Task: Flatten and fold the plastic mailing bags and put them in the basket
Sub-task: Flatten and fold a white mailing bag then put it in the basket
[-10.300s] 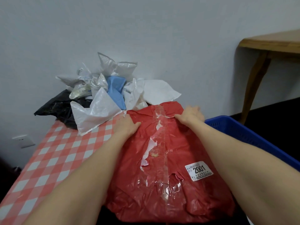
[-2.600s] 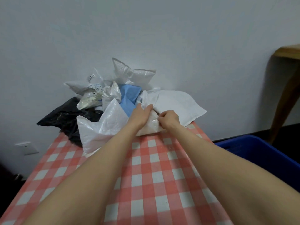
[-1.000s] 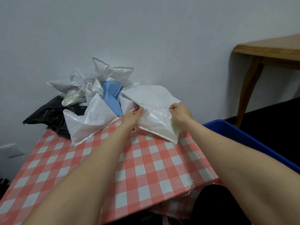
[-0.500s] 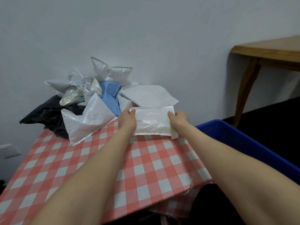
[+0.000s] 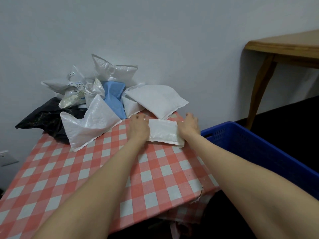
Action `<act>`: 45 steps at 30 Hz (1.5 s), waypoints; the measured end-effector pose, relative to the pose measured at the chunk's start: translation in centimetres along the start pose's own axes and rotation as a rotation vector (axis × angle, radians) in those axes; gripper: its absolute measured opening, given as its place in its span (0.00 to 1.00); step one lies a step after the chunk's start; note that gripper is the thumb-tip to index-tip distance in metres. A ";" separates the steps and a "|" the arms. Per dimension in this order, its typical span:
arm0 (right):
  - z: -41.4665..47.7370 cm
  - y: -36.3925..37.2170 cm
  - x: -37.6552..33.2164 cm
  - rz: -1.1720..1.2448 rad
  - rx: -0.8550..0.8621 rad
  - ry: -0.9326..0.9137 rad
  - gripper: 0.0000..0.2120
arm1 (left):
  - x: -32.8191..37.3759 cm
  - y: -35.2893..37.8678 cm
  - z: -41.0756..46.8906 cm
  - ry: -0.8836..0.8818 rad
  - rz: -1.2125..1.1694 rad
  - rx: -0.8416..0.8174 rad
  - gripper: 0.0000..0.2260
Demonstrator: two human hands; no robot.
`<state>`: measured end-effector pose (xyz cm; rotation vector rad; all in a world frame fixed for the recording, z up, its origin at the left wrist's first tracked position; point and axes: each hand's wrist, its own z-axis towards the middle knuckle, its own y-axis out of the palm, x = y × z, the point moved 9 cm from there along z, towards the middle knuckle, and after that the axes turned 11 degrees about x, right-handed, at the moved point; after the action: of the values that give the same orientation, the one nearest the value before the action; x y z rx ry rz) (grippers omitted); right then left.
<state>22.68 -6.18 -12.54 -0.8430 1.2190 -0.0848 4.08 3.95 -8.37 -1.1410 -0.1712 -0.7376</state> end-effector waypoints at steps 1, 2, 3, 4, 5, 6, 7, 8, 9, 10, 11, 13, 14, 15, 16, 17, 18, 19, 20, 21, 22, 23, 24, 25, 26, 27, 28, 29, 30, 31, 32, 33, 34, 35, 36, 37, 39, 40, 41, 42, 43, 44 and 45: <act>-0.1 -0.7 -0.8 -0.038 0.058 -0.062 0.22 | 0.9 -0.4 -0.1 0.083 0.001 0.042 0.16; -0.2 -1.2 -1.8 -0.070 0.097 -0.141 0.22 | 1.7 -0.5 -0.1 0.169 0.006 0.066 0.17; -0.5 -1.4 -2.7 -0.096 0.113 -0.229 0.21 | 2.4 -0.4 -0.1 0.239 0.016 0.058 0.18; -0.9 -1.1 -3.7 -0.130 0.097 -0.323 0.21 | 2.8 0.1 -0.2 0.286 0.025 0.023 0.19; -1.5 -0.5 -4.4 -0.179 0.053 -0.410 0.21 | 3.1 0.8 -0.3 0.324 0.041 -0.029 0.20; -2.0 0.4 -4.9 -0.244 -0.009 -0.479 0.22 | 3.2 1.6 -0.5 0.366 0.073 -0.080 0.21; -2.6 1.5 -5.0 -0.321 -0.073 -0.535 0.22 | 3.3 2.4 -0.8 0.407 0.125 -0.132 0.21; -3.1 2.6 -4.9 -0.401 -0.130 -0.577 0.23 | 3.1 3.2 -1.1 0.435 0.185 -0.185 0.22; -3.5 3.6 -4.6 -0.476 -0.184 -0.604 0.24 | 2.8 3.8 -1.4 0.439 0.237 -0.237 0.22; -3.8 4.4 -4.1 -0.535 -0.233 -0.611 0.24 | 2.3 4.4 -1.7 0.421 0.279 -0.286 0.22; -4.0 5.0 -3.6 -0.578 -0.272 -0.605 0.25 | 1.8 4.7 -2.0 0.390 0.302 -0.333 0.23; -4.1 5.5 -2.9 -0.619 -0.308 -0.587 0.25 | 0.8 5.3 -2.6 0.337 0.316 -0.406 0.23; -4.2 5.5 -2.8 -0.626 -0.315 -0.583 0.26 | 0.3 5.6 -2.9 0.317 0.311 -0.434 0.23; -4.2 5.6 -2.7 -0.629 -0.321 -0.578 0.26 | 0.0 5.8 -3.1 0.301 0.303 -0.455 0.23; -4.3 5.7 -2.7 -0.626 -0.327 -0.570 0.26 | -0.2 5.9 -3.3 0.286 0.297 -0.470 0.23; -4.3 5.7 -2.7 -0.623 -0.331 -0.564 0.26 | -0.4 6.1 -3.3 0.280 0.300 -0.481 0.23; -4.3 5.8 -2.6 -0.622 -0.334 -0.558 0.27 | -0.5 6.4 -3.4 0.281 0.309 -0.487 0.23; -4.3 5.8 -2.6 -0.615 -0.336 -0.551 0.27 | -0.5 6.5 -3.4 0.286 0.326 -0.489 0.23; -4.2 5.8 -2.6 -0.608 -0.339 -0.544 0.27 | -0.6 6.6 -3.4 0.290 0.341 -0.491 0.23; -4.3 5.7 -2.6 -0.603 -0.341 -0.540 0.27 | -0.6 6.8 -3.4 0.292 0.352 -0.494 0.23; -4.3 5.8 -2.5 -0.602 -0.344 -0.535 0.26 | -0.8 6.9 -3.5 0.294 0.362 -0.498 0.23; -4.4 5.8 -2.5 -0.601 -0.344 -0.531 0.26 | -0.9 7.0 -3.5 0.293 0.369 -0.501 0.23; -4.4 5.9 -2.5 -0.600 -0.337 -0.529 0.26 | -1.0 7.0 -3.6 0.292 0.373 -0.500 0.23; -4.4 5.9 -2.5 -0.600 -0.331 -0.529 0.26 | -1.0 7.1 -3.6 0.291 0.374 -0.499 0.23; -4.4 6.0 -2.4 -0.603 -0.329 -0.527 0.26 | -1.0 7.1 -3.7 0.290 0.373 -0.499 0.23; -4.3 5.9 -2.4 -0.606 -0.328 -0.524 0.26 | -1.0 7.1 -3.6 0.289 0.372 -0.497 0.23; -4.3 5.9 -2.4 -0.607 -0.327 -0.520 0.26 | -0.9 7.1 -3.6 0.289 0.374 -0.496 0.23; -4.3 5.9 -2.4 -0.608 -0.324 -0.519 0.26 | -0.9 7.1 -3.6 0.289 0.375 -0.497 0.23; -4.3 5.9 -2.5 -0.610 -0.323 -0.522 0.26 | -0.9 7.1 -3.6 0.288 0.377 -0.498 0.23; -4.4 5.9 -2.6 -0.614 -0.326 -0.524 0.26 | -0.9 7.1 -3.6 0.288 0.379 -0.499 0.23; -4.5 6.0 -2.5 -0.615 -0.338 -0.524 0.26 | -1.0 7.1 -3.7 0.286 0.382 -0.501 0.23; -4.4 6.2 -2.5 -0.605 -0.356 -0.522 0.26 | -1.1 7.1 -3.7 0.285 0.383 -0.503 0.23; -4.4 6.3 -2.4 -0.570 -0.380 -0.511 0.27 | -1.1 7.1 -3.7 0.282 0.383 -0.508 0.23; -4.2 6.2 -2.3 -0.495 -0.396 -0.484 0.27 | -1.1 7.1 -3.8 0.275 0.384 -0.516 0.23; -3.8 5.6 -2.7 -0.366 -0.378 -0.439 0.28 | -1.1 7.0 -3.7 0.269 0.389 -0.521 0.23; -3.1 4.4 -3.0 -0.215 -0.318 -0.368 0.28 | -0.9 6.9 -3.6 0.261 0.392 -0.526 0.23; -1.1 0.7 -2.9 -0.038 -0.088 -0.187 0.28 | -0.5 6.4 -3.3 0.245 0.396 -0.514 0.24; -0.6 -0.9 -2.4 -0.090 -0.008 -0.118 0.29 | -0.4 6.1 -3.3 0.241 0.410 -0.498 0.24; -0.4 -1.9 -1.8 -0.196 0.001 -0.069 0.29 | -0.2 5.8 -3.4 0.240 0.435 -0.480 0.24; -0.5 -2.1 -1.3 -0.299 -0.056 -0.046 0.29 | -0.1 5.5 -3.5 0.236 0.464 -0.464 0.24; -0.7 -1.9 -0.8 -0.364 -0.134 -0.034 0.28 | 0.0 5.3 -3.7 0.228 0.490 -0.453 0.24; -1.1 -1.7 -0.3 -0.379 -0.197 -0.026 0.28 | 0.0 5.2 -4.0 0.219 0.509 -0.445 0.25; -1.3 -1.3 0.1 -0.338 -0.241 -0.004 0.28 | 0.2 5.1 -4.2 0.211 0.521 -0.440 0.25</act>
<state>22.10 -7.80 -11.93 -1.2560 1.0864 -0.2125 6.33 1.30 -14.00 -1.4344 0.4744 -0.4290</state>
